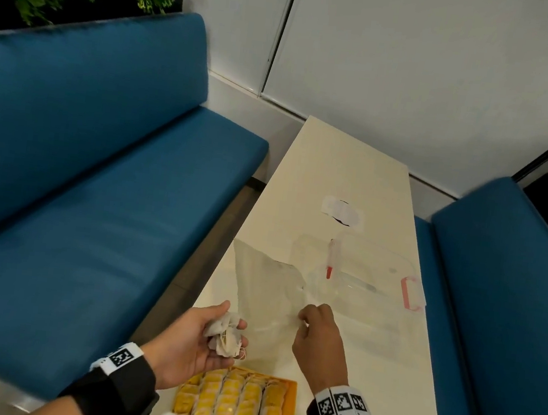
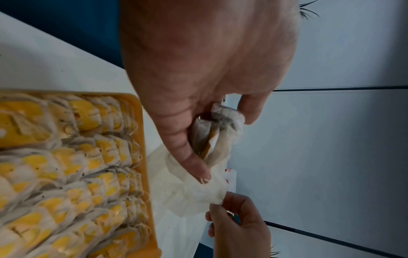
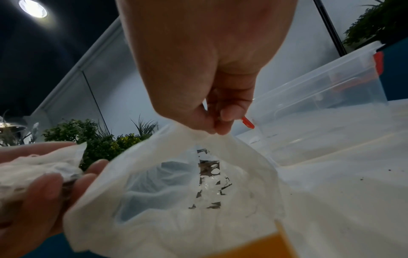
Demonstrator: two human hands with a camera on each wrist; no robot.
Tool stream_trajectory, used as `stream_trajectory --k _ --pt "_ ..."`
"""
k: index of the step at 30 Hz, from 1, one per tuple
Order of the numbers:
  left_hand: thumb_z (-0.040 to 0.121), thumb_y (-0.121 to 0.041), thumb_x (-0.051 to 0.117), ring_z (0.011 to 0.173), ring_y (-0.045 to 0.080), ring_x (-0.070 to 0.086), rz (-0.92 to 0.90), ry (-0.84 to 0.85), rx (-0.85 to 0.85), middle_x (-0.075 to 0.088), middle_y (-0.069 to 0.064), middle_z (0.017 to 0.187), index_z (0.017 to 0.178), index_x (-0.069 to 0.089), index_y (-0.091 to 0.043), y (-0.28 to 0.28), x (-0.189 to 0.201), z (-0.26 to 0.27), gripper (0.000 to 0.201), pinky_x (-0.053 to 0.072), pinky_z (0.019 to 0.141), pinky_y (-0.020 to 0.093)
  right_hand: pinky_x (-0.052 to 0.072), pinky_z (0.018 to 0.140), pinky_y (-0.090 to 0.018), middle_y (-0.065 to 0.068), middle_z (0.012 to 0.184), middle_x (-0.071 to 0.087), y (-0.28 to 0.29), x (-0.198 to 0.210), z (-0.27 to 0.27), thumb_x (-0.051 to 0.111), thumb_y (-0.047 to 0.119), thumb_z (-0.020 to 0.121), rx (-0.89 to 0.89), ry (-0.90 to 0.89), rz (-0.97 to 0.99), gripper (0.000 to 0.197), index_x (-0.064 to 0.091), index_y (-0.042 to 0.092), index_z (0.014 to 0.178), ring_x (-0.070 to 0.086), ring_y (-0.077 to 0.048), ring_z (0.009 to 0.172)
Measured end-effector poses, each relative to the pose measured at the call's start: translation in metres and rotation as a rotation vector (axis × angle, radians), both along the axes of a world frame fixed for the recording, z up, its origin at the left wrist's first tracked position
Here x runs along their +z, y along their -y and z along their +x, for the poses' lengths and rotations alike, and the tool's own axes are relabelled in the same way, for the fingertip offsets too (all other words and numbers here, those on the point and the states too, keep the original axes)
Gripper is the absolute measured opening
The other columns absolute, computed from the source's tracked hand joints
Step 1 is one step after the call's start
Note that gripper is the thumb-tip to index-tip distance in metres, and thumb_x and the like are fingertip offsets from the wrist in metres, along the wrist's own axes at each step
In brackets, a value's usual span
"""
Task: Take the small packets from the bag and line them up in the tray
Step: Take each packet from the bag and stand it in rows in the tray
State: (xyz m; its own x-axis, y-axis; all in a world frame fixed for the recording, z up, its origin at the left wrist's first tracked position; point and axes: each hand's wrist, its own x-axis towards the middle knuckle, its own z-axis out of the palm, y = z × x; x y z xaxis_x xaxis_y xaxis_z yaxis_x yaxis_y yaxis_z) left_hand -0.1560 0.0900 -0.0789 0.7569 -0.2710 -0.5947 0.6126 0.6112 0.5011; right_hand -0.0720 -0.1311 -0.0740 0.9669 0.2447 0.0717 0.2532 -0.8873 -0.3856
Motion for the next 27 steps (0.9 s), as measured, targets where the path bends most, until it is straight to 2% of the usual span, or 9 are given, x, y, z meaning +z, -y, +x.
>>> stream_trajectory --k 3,5,7,10,14,19,22,25,27 --pt "0.101 -0.045 0.052 0.093 0.030 0.069 0.003 -0.001 -0.011 0.071 0.022 0.113 0.126 0.067 -0.003 0.005 -0.002 -0.002 0.052 0.058 0.076 0.038 0.052 0.062 -0.029 0.006 0.113 0.049 0.002 0.007 -0.009 0.056 0.006 0.084 0.048 -0.025 -0.044 0.033 0.061 0.022 0.113 0.059 -0.017 0.074" --pt "0.101 -0.043 0.052 0.092 0.030 0.069 0.008 0.007 -0.021 0.071 0.021 0.111 0.126 0.068 -0.004 0.007 -0.003 -0.003 0.049 0.058 0.075 0.038 0.047 0.067 -0.016 0.012 0.108 0.049 -0.005 0.018 -0.017 0.060 0.012 0.084 0.095 -0.043 0.086 0.033 0.063 0.028 0.113 0.056 -0.007 0.077" --pt "0.100 -0.041 0.054 0.088 0.028 0.068 0.011 0.020 -0.035 0.070 0.020 0.109 0.124 0.070 -0.005 0.009 -0.003 -0.004 0.047 0.057 0.073 0.037 0.044 0.070 -0.010 0.011 0.096 0.055 -0.017 0.030 -0.024 0.068 0.016 0.084 0.142 -0.160 0.280 0.027 0.068 0.032 0.107 0.057 -0.007 0.078" --pt "0.100 -0.042 0.054 0.087 0.028 0.067 -0.011 0.036 -0.065 0.068 0.021 0.109 0.119 0.071 -0.005 0.013 -0.001 -0.006 0.045 0.056 0.070 0.036 0.047 0.072 -0.013 0.004 0.086 0.064 -0.033 0.042 -0.031 0.078 0.025 0.081 0.174 -0.327 0.405 0.021 0.074 0.033 0.100 0.058 -0.005 0.074" --pt "0.100 -0.043 0.054 0.087 0.028 0.065 -0.014 0.059 -0.089 0.067 0.020 0.109 0.121 0.068 -0.003 0.013 -0.001 -0.008 0.047 0.055 0.067 0.033 0.045 0.066 -0.011 0.006 0.079 0.068 -0.039 0.042 -0.036 0.075 0.013 0.083 0.170 -0.387 0.444 0.011 0.079 0.018 0.092 0.061 0.002 0.067" --pt "0.098 -0.040 0.060 0.078 0.022 0.063 -0.020 0.088 -0.083 0.065 0.017 0.103 0.124 0.068 -0.004 0.010 -0.005 -0.014 0.045 0.052 0.062 0.029 0.052 0.066 -0.020 0.004 0.073 0.074 -0.033 0.039 -0.036 0.069 0.004 0.086 0.067 -0.410 0.570 0.019 0.078 0.020 0.086 0.067 -0.009 0.063" --pt "0.092 -0.033 0.069 0.077 0.020 0.065 0.079 0.161 -0.063 0.068 0.015 0.101 0.120 0.071 -0.006 0.011 -0.007 -0.017 0.038 0.050 0.061 0.027 0.051 0.064 -0.020 -0.004 0.072 0.075 -0.031 0.040 -0.040 0.067 0.000 0.086 0.025 -0.459 0.641 0.017 0.078 0.012 0.087 0.070 -0.013 0.063" --pt "0.086 -0.031 0.077 0.082 0.023 0.067 0.219 0.228 -0.036 0.070 0.014 0.100 0.106 0.074 -0.009 0.014 -0.007 -0.017 0.030 0.049 0.064 0.028 0.046 0.057 -0.025 -0.013 0.069 0.073 -0.032 0.046 -0.046 0.070 0.009 0.088 0.017 -0.556 0.747 0.008 0.078 0.008 0.084 0.061 -0.016 0.058" --pt "0.086 -0.030 0.079 0.085 0.024 0.068 0.275 0.262 -0.042 0.070 0.012 0.100 0.104 0.074 -0.009 0.015 -0.008 -0.018 0.028 0.049 0.065 0.029 0.044 0.054 -0.027 -0.012 0.067 0.071 -0.033 0.048 -0.046 0.074 0.008 0.085 -0.007 -0.590 0.783 0.004 0.075 0.004 0.084 0.061 -0.019 0.059"
